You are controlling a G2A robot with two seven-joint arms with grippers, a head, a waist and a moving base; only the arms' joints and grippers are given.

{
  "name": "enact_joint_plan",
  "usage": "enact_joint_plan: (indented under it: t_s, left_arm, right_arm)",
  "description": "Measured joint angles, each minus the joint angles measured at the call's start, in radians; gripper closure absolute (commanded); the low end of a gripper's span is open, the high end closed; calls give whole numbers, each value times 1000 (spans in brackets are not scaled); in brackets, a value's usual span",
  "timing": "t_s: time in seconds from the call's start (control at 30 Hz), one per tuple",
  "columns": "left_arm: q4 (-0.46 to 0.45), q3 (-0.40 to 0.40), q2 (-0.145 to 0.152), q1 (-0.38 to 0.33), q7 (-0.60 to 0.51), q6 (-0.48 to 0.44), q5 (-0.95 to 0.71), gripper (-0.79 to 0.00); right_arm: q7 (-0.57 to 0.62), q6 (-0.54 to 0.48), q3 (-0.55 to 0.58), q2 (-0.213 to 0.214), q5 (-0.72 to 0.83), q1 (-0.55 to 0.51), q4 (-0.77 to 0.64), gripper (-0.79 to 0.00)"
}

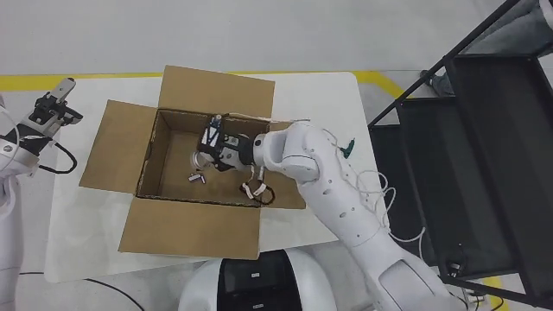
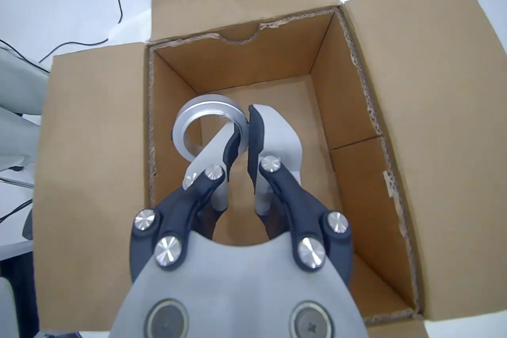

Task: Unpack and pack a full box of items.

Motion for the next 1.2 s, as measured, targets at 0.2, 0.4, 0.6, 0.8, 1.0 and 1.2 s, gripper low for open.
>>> enact_joint_plan:
  t_s: [0.2, 0.4, 0.6, 0.8, 1.0, 1.2]
  left_arm:
    - [0, 0, 0, 0, 0, 0, 0, -785]
    - [0, 0, 0, 0, 0, 0, 0, -785]
    - [0, 0, 0, 0, 0, 0, 0, -785]
    - [0, 0, 0, 0, 0, 0, 0, -785]
    - [0, 0, 0, 0, 0, 0, 0, -785]
    - [0, 0, 0, 0, 0, 0, 0, -785]
  right_arm:
    - [26, -84, 126, 43, 88, -153, -194, 0]
    - [-50, -101, 241, 74, 133, -292, -327, 0]
    - [-74, -106, 257, 78, 138, -312, -334, 0]
    - [-74, -106, 257, 78, 137, -312, -334, 0]
    - [-74, -106, 257, 78, 137, -312, -334, 0]
    - [-74, -106, 257, 78, 137, -312, -334, 0]
